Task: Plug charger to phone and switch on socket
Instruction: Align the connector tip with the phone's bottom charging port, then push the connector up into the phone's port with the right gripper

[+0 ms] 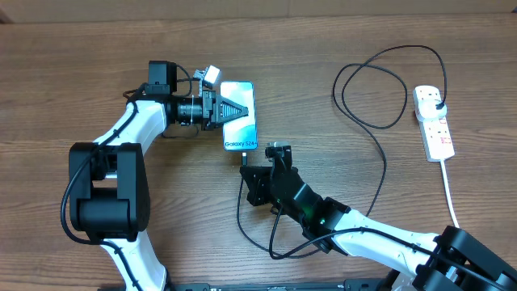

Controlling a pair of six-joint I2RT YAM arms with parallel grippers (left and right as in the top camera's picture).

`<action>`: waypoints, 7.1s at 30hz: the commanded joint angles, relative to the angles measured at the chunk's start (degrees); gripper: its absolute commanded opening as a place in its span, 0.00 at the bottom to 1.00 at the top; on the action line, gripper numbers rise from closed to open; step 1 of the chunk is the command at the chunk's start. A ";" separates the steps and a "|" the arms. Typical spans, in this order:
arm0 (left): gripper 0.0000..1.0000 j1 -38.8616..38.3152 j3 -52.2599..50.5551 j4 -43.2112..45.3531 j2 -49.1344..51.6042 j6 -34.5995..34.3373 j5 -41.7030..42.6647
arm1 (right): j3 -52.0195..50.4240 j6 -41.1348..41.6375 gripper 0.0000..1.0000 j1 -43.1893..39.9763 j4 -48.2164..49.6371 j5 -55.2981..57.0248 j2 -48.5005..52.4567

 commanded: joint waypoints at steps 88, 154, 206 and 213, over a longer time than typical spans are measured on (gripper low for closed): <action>0.04 -1.55 -0.02 1.03 -0.94 -0.04 4.15 | -0.22 4.83 0.04 -2.51 1.44 -0.55 0.17; 0.04 -1.55 -0.02 1.01 -0.94 0.61 5.29 | 15.23 -2.60 0.04 -11.82 -14.14 -10.45 -1.77; 0.04 -3.50 -0.02 1.46 -0.94 1.01 5.86 | 23.91 -7.63 0.04 -14.71 -12.11 -9.35 0.28; 0.04 -3.50 -0.02 1.44 -0.94 1.01 5.86 | 23.91 -7.63 0.04 -14.93 -11.28 -9.35 0.28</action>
